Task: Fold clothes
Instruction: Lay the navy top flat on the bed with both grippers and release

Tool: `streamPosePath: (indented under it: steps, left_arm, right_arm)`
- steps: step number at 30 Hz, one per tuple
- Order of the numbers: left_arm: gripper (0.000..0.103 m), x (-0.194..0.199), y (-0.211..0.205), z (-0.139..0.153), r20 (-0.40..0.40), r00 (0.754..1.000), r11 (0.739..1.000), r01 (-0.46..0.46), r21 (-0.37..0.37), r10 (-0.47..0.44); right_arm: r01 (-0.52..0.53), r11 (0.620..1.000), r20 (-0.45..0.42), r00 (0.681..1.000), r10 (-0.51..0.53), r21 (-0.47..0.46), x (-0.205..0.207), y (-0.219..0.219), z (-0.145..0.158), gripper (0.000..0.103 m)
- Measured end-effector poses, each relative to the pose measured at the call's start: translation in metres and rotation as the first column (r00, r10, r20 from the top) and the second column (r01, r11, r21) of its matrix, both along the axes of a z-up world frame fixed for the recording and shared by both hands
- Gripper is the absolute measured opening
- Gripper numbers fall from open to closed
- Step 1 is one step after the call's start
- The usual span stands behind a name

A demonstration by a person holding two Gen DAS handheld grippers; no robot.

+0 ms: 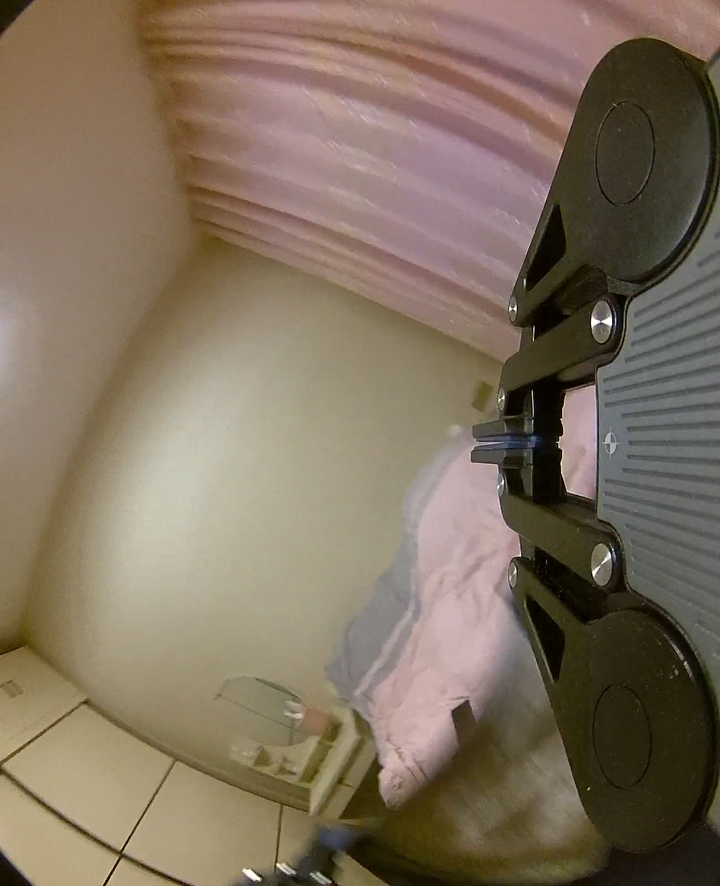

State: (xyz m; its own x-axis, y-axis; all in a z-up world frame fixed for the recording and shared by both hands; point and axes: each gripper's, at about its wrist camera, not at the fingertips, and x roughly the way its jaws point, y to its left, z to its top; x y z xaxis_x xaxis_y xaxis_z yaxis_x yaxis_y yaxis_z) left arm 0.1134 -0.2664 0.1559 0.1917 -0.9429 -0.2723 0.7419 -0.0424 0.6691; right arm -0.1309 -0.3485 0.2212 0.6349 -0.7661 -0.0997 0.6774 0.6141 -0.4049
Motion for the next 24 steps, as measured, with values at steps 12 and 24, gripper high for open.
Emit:
streamPosePath:
  steps: [12,24]
  left_arm:
    - [0.018,0.137,-0.201,-0.317,-0.044,0.869,0.718,-0.378,0.585,0.493]
    - [0.037,0.166,-0.208,-0.407,-0.165,0.902,0.743,-0.213,0.635,0.400]
  right_arm:
    - [-0.067,0.773,-0.229,0.936,0.269,0.631,0.136,-0.240,-0.312,0.000]
    - [-0.058,0.583,-0.213,0.898,0.385,0.811,0.181,-0.290,-0.433,0.075]
